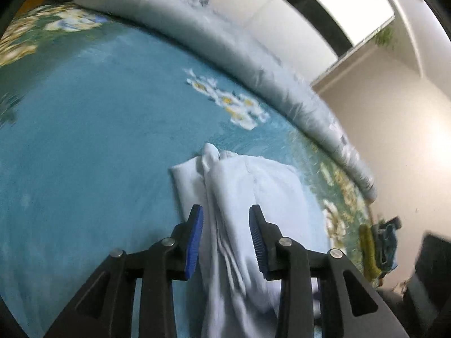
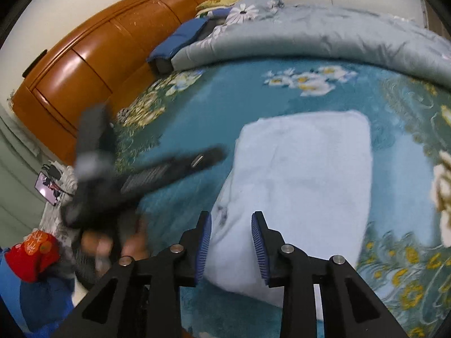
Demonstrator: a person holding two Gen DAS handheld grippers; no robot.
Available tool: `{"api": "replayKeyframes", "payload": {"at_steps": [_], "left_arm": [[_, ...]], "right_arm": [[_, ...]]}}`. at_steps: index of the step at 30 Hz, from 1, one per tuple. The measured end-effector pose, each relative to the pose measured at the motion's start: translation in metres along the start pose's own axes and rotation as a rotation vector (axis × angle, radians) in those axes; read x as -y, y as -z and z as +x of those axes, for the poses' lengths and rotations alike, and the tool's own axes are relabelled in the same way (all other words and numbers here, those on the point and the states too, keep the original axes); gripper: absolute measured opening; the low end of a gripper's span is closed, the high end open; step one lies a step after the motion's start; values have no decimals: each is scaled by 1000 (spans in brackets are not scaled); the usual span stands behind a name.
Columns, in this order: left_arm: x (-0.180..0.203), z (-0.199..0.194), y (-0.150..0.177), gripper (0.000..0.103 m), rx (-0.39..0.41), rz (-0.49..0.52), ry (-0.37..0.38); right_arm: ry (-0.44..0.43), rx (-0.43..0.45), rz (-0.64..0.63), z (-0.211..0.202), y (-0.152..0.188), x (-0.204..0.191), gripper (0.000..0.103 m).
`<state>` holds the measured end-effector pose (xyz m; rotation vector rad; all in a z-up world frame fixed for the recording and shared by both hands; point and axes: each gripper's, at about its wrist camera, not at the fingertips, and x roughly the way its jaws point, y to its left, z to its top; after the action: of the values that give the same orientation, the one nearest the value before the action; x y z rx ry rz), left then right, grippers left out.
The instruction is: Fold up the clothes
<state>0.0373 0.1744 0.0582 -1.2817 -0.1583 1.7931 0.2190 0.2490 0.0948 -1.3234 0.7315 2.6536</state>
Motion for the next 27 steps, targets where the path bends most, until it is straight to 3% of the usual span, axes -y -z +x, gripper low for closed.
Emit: {"api": "replayKeyframes", "payload": {"at_steps": [2,7,11,13,17,23,27], "left_arm": [[2,14,-9,35,-38,21,-38],[-1,23,-17,34,-47,49,-34],[3,25,-23,8,-35,90,-14],[5,30,-24,5,-57,103,-4],[7,37,-28,3,-68,102,12],[22,11,-46,3,20,158,62],[17,11,-49,3,15,176,26]], "right_arm": [[14,-16,-15,10,3,-2,33],[44,-48,-49,29,8,-4,33],[42,-47,-41,32,11,2,21],[39,-46,-32,32,12,6,8],[1,-39,-15,27,11,9,5],[-59,18,-43,5,1,-8,5],[-66,-9,-88,21,2,-26,4]]}}
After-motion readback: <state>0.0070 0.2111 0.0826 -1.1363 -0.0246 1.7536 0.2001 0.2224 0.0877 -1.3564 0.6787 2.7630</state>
